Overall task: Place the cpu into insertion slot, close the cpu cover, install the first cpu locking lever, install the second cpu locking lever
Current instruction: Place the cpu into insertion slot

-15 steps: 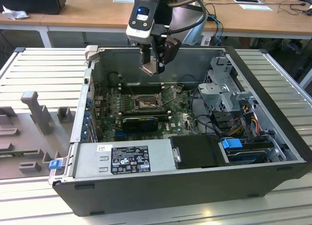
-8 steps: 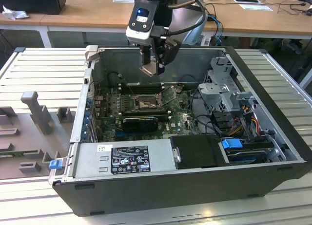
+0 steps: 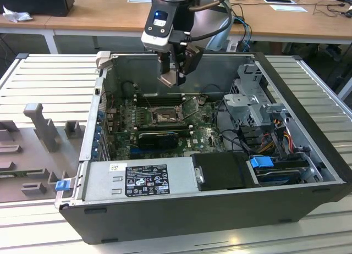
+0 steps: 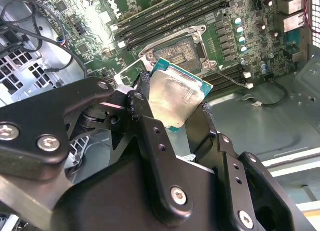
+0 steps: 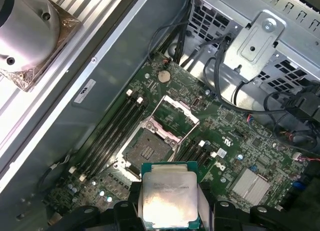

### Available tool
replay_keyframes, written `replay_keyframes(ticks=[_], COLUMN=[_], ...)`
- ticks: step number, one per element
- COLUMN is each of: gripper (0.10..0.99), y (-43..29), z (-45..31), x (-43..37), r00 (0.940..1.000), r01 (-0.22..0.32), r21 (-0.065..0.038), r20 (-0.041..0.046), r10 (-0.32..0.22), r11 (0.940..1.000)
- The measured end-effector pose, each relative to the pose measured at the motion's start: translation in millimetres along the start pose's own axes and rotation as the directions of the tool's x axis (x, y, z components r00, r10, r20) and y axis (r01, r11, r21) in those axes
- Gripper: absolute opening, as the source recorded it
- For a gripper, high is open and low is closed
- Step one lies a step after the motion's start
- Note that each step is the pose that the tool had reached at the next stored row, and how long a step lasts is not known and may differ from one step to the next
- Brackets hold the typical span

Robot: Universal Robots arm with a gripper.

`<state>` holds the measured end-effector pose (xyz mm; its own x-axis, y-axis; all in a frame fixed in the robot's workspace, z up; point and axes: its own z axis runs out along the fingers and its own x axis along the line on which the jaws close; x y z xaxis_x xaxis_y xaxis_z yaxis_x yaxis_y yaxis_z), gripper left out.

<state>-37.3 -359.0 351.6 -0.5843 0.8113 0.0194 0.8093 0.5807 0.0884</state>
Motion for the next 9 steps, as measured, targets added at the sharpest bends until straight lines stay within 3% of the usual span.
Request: replay_keyframes(ticks=[9], gripper=[0.529], y=[-0.2], z=[2.3], x=[0.0], r00=[0.9994], r01=[-0.035], r21=[-0.001], r20=[0.003], r10=[0.035], r11=[0.9994])
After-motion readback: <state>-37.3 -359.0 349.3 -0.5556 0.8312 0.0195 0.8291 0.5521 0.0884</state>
